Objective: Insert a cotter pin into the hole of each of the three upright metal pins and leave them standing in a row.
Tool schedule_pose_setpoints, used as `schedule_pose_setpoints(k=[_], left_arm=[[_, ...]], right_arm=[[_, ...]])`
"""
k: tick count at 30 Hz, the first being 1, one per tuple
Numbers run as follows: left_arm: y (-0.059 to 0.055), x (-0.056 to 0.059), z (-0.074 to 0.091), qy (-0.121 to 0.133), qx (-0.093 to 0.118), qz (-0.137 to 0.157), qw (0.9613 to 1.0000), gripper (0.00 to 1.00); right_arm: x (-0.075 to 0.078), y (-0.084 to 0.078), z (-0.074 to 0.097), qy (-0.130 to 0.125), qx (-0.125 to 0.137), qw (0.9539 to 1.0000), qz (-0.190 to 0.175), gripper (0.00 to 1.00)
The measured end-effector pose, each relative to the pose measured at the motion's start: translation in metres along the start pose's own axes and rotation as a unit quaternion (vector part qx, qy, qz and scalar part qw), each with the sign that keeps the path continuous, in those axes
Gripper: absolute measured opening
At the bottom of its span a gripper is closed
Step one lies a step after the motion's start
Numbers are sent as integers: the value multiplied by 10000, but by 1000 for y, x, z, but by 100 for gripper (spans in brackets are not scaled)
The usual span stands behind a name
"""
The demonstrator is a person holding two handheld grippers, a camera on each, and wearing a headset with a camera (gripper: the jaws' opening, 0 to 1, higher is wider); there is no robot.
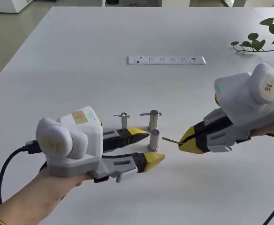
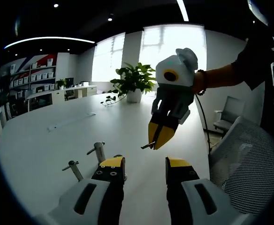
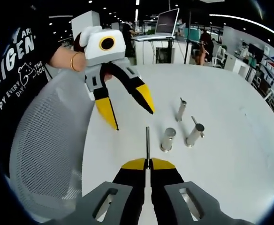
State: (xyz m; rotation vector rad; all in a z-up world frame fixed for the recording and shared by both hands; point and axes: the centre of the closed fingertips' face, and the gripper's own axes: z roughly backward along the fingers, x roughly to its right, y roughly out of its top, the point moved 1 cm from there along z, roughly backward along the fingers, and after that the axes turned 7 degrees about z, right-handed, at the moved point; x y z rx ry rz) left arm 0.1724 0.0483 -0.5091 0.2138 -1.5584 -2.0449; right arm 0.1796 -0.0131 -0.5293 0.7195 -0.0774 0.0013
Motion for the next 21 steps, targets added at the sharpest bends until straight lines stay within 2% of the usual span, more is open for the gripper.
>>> schedule_pose_setpoints(k=[3, 10, 16, 21], left_arm=[[-5, -9, -2, 238, -61, -52, 9997, 33], [-14, -20, -12, 459, -139, -8, 9988, 33], [-21, -36, -24, 752, -227, 72, 9969, 32], [-24, -43, -32, 850, -280, 167, 9959, 30]], right_arm=[[6, -6, -2, -91, -110, 9999, -73, 0], [15, -15, -6, -131, -295, 9993, -164, 0], [21, -20, -11, -103, -425, 9989, -171, 0], [27, -22, -15, -100, -497, 9986, -156, 0]])
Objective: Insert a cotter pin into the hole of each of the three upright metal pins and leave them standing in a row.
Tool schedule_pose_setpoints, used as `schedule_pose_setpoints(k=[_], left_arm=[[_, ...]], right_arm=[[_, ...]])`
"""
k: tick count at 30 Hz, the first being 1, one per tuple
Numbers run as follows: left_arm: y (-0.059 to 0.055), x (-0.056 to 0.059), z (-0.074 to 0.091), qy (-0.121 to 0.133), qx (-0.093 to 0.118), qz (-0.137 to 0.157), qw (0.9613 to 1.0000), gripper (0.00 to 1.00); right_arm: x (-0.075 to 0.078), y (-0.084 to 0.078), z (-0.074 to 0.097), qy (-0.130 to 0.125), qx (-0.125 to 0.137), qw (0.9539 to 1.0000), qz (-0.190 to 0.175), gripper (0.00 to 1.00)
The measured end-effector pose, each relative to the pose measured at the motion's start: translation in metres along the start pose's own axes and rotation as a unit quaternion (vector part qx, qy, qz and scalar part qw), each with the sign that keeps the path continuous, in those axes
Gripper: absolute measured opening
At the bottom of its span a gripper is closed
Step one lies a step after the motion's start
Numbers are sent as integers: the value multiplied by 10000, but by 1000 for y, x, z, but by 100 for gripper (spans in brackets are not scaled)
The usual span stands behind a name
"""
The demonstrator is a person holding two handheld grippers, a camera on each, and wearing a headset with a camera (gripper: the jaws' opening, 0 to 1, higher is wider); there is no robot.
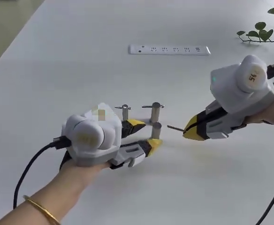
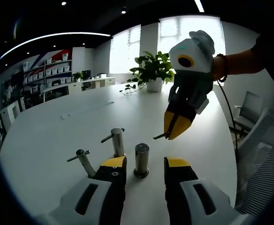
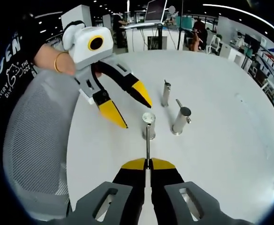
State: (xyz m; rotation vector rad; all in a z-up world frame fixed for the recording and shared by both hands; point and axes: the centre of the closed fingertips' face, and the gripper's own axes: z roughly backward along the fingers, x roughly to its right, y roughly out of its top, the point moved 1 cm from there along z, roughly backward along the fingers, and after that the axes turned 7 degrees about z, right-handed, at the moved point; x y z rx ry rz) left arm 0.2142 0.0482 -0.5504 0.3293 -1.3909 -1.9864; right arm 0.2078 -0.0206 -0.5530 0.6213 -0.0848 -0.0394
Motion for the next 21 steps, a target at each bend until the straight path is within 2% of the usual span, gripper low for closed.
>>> schedule_pose_setpoints(k=[14, 21], left_arm=[[-9, -5, -21, 162, -160, 81, 9997, 21], [-10, -5, -26, 115, -176, 203, 9996, 17]], right_arm=[[4, -2, -8, 124, -225, 9994, 232, 0], [5, -1, -12, 161, -291, 9990, 313, 0]])
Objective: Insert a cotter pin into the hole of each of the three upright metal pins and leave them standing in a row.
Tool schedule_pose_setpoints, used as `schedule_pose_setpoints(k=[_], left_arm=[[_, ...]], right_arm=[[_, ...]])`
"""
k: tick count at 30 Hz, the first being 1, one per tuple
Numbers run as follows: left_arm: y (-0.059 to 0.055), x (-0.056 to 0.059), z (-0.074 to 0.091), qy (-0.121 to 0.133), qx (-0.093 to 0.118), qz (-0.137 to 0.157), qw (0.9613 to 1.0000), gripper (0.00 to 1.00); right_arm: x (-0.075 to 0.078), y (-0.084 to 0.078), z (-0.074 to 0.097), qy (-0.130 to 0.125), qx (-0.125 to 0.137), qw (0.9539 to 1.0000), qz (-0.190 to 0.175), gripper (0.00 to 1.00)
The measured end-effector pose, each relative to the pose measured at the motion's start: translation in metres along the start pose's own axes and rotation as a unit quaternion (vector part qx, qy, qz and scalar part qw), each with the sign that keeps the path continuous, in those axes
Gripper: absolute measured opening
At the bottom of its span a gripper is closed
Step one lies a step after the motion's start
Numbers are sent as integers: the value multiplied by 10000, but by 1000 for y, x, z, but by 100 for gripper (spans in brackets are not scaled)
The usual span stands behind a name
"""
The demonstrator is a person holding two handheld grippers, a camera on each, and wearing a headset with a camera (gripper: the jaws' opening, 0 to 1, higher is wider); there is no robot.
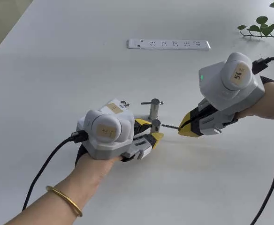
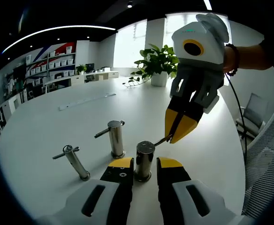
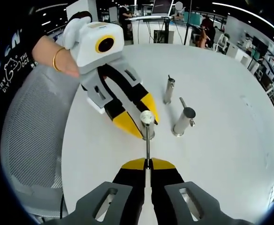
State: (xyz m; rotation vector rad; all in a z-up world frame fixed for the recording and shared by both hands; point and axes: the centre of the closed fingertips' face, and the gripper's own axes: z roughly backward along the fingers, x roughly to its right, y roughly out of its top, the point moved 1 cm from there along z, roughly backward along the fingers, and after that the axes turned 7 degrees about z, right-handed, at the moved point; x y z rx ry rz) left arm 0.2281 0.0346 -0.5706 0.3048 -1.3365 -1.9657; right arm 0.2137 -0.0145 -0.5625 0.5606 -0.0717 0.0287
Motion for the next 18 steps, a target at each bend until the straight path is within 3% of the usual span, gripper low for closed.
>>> schedule_pose_setpoints(k=[18], left_arm=[[-5, -2, -3, 69, -90, -74, 9999, 12]], right_arm=[[3, 7, -2, 58, -76, 9995, 296, 0]])
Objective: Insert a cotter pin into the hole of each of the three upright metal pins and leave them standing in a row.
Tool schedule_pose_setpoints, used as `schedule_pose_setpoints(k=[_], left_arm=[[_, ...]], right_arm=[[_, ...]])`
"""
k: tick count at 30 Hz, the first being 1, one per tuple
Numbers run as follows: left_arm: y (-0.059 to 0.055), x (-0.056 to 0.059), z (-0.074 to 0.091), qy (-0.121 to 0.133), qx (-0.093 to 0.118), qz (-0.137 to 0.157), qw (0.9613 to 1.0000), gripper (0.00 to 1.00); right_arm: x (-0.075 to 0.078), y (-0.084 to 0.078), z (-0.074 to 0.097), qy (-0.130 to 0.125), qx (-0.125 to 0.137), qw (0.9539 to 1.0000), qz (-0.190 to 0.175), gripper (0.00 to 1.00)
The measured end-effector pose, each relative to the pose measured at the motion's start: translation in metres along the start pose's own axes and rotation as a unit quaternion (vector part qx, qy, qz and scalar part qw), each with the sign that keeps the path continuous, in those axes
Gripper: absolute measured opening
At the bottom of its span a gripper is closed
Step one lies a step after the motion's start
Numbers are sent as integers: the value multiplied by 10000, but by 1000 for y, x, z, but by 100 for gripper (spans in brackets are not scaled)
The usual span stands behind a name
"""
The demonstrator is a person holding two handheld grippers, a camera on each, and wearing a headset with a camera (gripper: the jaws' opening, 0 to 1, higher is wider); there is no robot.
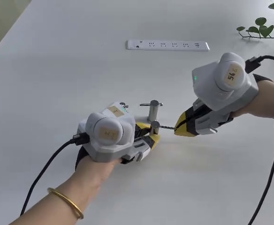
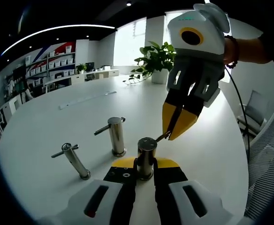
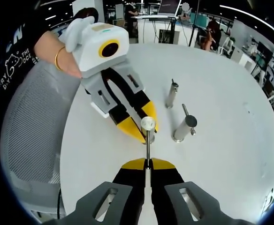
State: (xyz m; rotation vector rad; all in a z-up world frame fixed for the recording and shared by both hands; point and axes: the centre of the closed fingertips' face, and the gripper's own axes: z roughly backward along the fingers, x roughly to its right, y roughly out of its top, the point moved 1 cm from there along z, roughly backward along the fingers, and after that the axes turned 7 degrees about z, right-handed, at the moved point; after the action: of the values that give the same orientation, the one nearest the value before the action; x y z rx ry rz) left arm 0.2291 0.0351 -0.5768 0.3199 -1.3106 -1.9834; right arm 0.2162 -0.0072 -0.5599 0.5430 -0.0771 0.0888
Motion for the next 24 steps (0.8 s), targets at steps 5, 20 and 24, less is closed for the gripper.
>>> schedule_pose_setpoints(k=[5, 20, 24], left_arm=[[0, -1, 0, -1, -16, -23, 10000, 11], [-3, -1, -2, 1, -38, 123, 9999, 12], [-4, -1, -2, -5, -35, 164, 9999, 12]], right_arm=[[1, 1, -1, 9, -100, 9998, 163, 0], [6, 11, -7, -7, -64, 9995, 306, 0], [6, 14, -9, -17, -30, 9996, 270, 0]])
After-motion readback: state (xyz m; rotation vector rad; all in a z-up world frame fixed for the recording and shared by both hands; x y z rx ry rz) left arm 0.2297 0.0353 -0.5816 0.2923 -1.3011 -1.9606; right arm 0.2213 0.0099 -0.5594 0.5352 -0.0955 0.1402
